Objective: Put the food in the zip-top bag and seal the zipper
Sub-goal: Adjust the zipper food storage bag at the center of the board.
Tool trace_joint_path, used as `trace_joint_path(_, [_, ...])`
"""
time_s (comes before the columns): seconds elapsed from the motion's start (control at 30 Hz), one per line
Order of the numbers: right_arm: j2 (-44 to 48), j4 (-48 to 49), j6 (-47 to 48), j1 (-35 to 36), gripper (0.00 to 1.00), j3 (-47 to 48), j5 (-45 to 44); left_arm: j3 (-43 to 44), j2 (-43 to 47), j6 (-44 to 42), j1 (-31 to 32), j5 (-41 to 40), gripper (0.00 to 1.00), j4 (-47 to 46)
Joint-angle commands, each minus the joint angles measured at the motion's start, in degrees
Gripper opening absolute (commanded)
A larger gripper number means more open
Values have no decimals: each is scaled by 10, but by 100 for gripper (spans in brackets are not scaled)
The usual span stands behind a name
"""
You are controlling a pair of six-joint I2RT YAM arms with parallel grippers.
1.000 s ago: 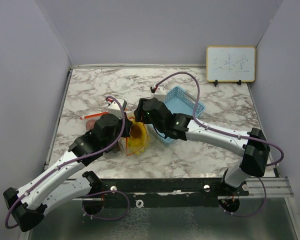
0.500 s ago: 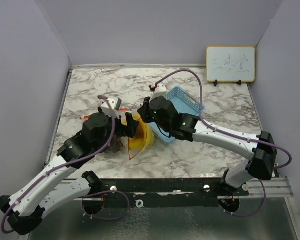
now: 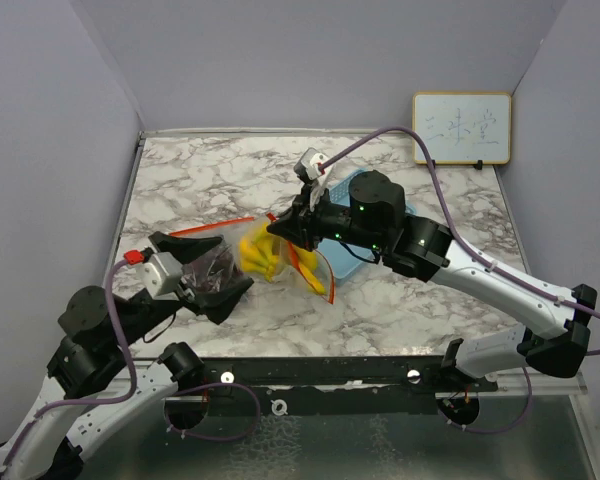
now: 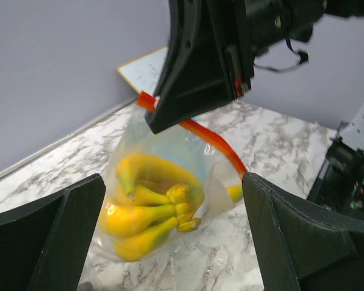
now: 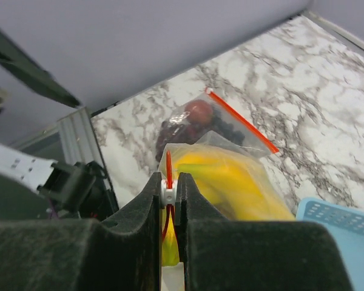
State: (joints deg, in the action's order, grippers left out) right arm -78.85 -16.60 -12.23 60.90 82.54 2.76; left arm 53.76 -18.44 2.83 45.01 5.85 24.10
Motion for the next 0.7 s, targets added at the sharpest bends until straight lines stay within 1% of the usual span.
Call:
trace_joint_path(0.0, [49, -11, 99, -2, 2, 0, 172, -43, -4, -75, 1, 133, 99, -46])
trace_joint_path(0.17, [70, -16, 135, -2, 2, -12, 267, -56, -16, -97, 1, 185, 99, -66])
trace_joint_path(0.37, [74, -24, 158, -2, 2, -29, 309, -60, -19, -70, 2, 246, 98, -108])
trace_joint_path(0.4, [72, -21, 158, -2, 2, -32, 317, -63, -21, -63, 1, 255, 97, -115])
trace_joint_path(0.47, [68, -14, 155, -2, 2, -37, 325, -68, -28, -51, 1, 267, 91, -122])
trace_joint_path(0.57, [67, -5, 154, -2, 2, -39, 328, -70, -48, -41, 1, 274, 77, -113])
trace_joint_path(0.67, [67, -5, 158, -2, 2, -38, 337, -69, -70, -36, 1, 276, 75, -97])
